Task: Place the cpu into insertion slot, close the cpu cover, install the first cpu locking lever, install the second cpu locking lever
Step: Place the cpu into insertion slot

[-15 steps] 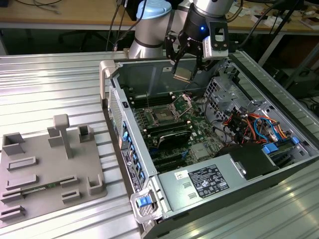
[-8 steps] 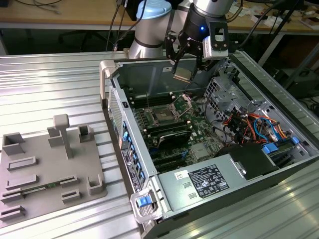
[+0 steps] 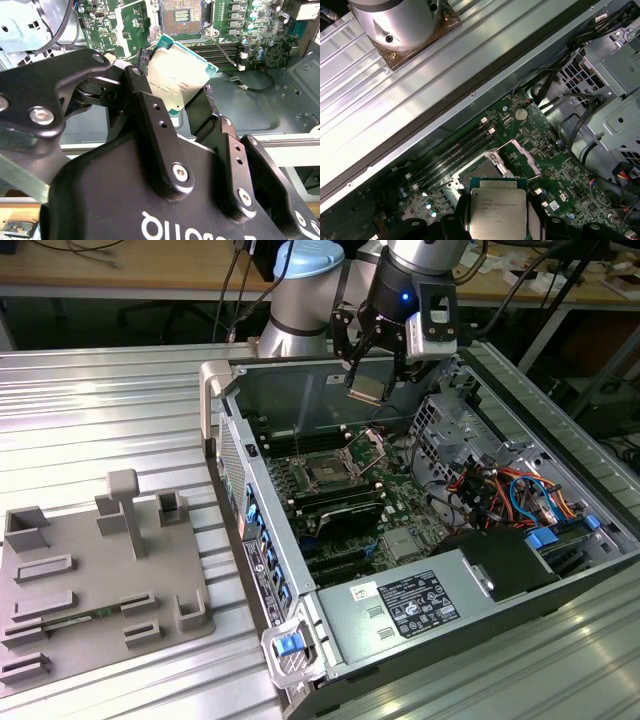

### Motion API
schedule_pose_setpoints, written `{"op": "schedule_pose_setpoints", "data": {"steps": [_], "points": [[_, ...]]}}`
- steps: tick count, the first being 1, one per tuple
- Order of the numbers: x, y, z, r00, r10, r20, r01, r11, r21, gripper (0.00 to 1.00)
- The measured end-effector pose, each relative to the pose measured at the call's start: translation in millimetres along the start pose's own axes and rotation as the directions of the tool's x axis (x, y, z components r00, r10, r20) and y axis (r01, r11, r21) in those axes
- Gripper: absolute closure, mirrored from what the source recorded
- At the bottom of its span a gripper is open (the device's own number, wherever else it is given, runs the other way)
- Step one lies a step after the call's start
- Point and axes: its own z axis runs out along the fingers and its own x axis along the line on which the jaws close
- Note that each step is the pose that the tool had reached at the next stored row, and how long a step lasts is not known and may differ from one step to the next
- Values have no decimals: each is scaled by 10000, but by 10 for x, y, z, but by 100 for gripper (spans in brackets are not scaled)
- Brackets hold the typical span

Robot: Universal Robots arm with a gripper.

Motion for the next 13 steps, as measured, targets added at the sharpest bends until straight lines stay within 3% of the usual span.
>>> {"op": "schedule_pose_setpoints", "data": {"steps": [13], "points": [[1, -1, 2, 9985, 536, 48, -536, 9986, -12, 45]]}}
